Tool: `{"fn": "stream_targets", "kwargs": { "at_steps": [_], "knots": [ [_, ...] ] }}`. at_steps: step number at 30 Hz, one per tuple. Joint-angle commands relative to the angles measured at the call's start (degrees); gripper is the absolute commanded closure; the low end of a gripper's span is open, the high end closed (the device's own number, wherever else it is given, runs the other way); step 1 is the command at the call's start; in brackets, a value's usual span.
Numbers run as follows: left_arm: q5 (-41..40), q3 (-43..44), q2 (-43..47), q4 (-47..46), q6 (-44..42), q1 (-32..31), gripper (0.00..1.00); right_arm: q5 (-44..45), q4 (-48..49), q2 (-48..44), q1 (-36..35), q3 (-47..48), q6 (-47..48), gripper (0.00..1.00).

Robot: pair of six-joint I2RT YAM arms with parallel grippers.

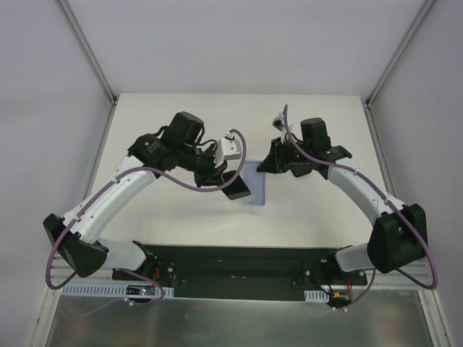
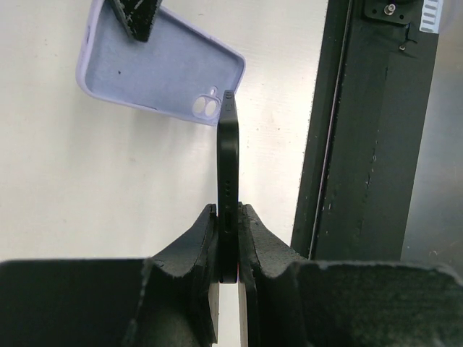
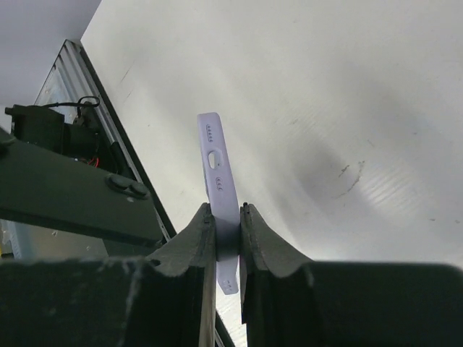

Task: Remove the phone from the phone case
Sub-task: Place the phone case at the center of the board.

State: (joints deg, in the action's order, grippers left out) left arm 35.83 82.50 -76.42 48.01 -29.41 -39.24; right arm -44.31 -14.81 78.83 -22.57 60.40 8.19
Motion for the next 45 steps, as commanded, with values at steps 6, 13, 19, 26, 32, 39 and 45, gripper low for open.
{"fn": "stream_targets", "kwargs": {
  "at_steps": [6, 13, 19, 26, 32, 39, 45],
  "knots": [
    [6.3, -1.1, 6.9, 0.8, 0.8, 8.8, 1.00, -3.3, -1.2, 14.4, 0.7, 13.2, -1.2, 1.00],
    [7.1, -1.4, 8.4, 1.6, 1.9, 12.4, 1.00, -8.7, 0.7, 28.6, -0.5, 20.7, -4.7, 1.00],
    [7.0, -1.7, 8.4, 1.6, 2.4, 13.5, 1.00, -7.4, 4.3, 35.7, -1.3, 21.0, -8.1, 1.00],
    [7.6, -1.7, 7.6, 1.6, 2.4, 14.1, 1.00, -3.6, 3.8, 38.1, -1.4, 19.7, -9.7, 0.78],
    [9.0, -2.5, 5.6, 1.6, 1.9, 14.3, 1.00, 0.5, 1.1, 36.9, -1.3, 18.4, -6.3, 0.48],
    [9.2, -2.0, 2.0, 1.7, 0.3, 14.8, 1.00, 2.3, -1.3, 35.2, -1.3, 19.6, -4.1, 0.23],
    [10.8, -1.2, -0.4, 3.4, -1.5, 16.4, 1.00, 4.2, -2.2, 29.3, -1.3, 18.0, 0.0, 0.11]
  ]
}}
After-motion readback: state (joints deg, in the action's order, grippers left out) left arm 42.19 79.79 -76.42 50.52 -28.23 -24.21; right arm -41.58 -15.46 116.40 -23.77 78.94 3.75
